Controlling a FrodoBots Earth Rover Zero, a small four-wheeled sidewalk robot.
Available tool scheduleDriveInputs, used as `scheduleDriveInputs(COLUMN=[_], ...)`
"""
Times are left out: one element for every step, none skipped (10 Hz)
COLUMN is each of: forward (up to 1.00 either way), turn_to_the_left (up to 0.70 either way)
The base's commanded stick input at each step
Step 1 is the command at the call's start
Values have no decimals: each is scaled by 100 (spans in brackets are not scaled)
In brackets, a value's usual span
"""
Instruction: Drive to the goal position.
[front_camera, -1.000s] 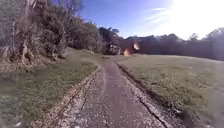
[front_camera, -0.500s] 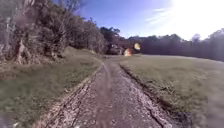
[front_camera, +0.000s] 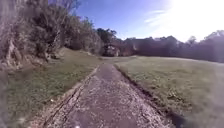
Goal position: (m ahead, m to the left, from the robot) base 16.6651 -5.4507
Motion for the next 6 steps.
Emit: scheduleDriveInputs(forward=[70,70,70,70,70,70], turn_to_the_left=[0,1,8,22,31,13])
